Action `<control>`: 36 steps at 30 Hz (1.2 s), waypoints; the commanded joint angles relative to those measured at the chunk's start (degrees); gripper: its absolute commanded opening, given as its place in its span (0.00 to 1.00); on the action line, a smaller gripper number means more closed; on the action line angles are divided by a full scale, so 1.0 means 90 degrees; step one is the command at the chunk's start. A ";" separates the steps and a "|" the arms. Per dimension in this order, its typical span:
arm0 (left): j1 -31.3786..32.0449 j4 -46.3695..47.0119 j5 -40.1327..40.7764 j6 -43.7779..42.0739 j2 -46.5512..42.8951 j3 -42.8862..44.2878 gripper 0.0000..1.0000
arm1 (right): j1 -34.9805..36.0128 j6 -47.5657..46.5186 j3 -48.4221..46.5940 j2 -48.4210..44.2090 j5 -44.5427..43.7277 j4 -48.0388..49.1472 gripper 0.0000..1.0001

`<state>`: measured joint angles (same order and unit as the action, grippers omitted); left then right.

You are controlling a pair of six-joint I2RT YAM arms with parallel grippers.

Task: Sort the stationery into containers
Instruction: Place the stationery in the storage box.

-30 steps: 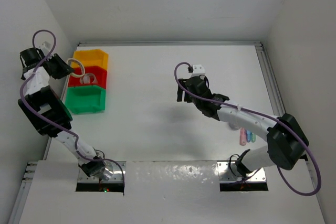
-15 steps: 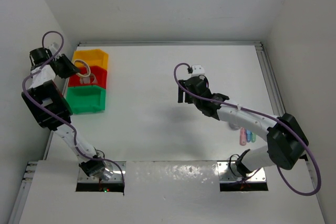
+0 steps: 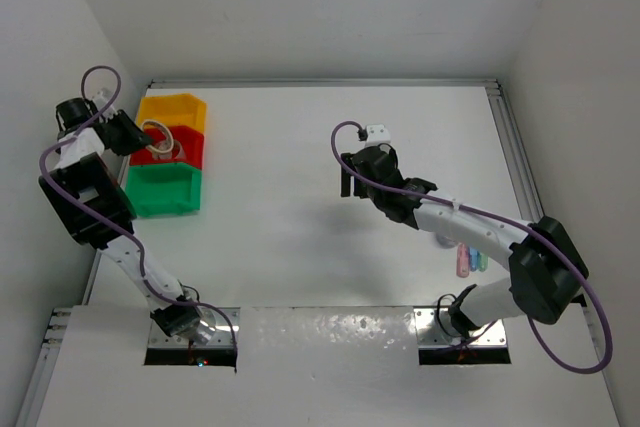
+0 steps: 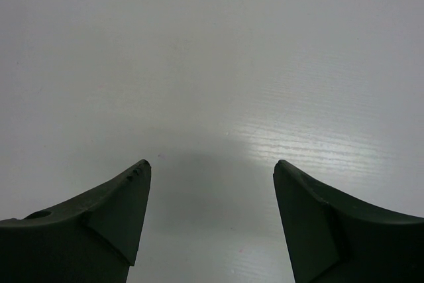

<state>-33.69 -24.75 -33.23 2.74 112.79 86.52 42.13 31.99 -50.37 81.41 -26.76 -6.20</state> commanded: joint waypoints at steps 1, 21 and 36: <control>0.0081 -0.0042 -0.0302 -0.0469 0.0094 0.0025 0.10 | -0.0013 -0.0087 -0.0087 -0.0139 -0.0063 0.0093 0.74; 0.0198 -0.0521 0.0576 -0.0744 -0.0276 0.0992 0.65 | -0.0061 -0.0098 -0.0223 -0.0490 -0.0395 -0.0579 0.74; 0.0589 -0.0901 0.1066 -0.0900 -0.1096 0.1246 0.63 | -0.3104 0.1728 0.0732 -0.2257 -0.0309 -0.3119 0.83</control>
<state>-29.45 -31.73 -24.25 -4.29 108.44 94.08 20.25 42.54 -46.81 65.04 -28.56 -26.63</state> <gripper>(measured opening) 0.627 0.822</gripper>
